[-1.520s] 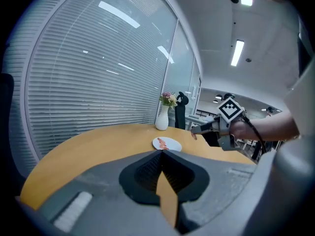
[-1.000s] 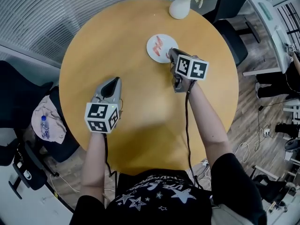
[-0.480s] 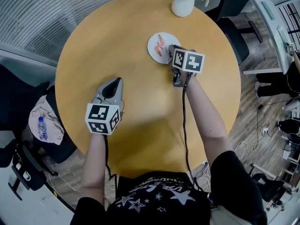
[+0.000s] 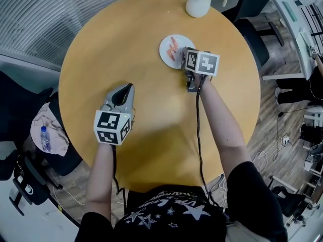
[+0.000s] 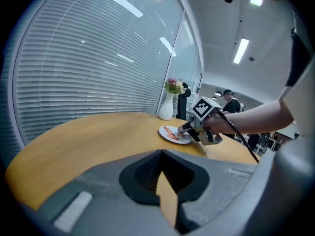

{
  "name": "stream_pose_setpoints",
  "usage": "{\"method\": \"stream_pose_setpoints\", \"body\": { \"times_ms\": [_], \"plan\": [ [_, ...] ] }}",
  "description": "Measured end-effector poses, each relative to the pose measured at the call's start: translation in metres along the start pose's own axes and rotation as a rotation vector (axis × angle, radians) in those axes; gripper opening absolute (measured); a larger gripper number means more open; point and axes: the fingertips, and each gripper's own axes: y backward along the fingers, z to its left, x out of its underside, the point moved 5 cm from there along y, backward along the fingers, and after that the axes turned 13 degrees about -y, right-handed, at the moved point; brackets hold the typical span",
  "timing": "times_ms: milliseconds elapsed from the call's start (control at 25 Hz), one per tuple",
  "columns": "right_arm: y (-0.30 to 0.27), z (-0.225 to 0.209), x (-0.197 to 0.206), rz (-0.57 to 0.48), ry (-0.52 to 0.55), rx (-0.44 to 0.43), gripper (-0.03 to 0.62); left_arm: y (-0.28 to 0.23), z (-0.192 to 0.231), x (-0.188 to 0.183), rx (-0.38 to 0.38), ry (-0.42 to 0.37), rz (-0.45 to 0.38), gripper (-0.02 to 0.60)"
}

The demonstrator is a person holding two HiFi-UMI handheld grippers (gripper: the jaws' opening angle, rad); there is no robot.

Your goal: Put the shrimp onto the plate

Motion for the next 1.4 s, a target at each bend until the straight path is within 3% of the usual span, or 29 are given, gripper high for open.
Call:
{"method": "stream_pose_setpoints", "body": {
  "times_ms": [840,1400],
  "plan": [
    [-0.004,0.000,0.001,0.049,-0.027,-0.008,0.069,0.002,-0.012,0.003,0.019,0.011,0.020,0.000],
    [0.027,0.008,-0.005,0.015,-0.058,-0.044,0.086,0.020,-0.027,-0.010,0.020,-0.012,0.020,0.001]
  ]
}}
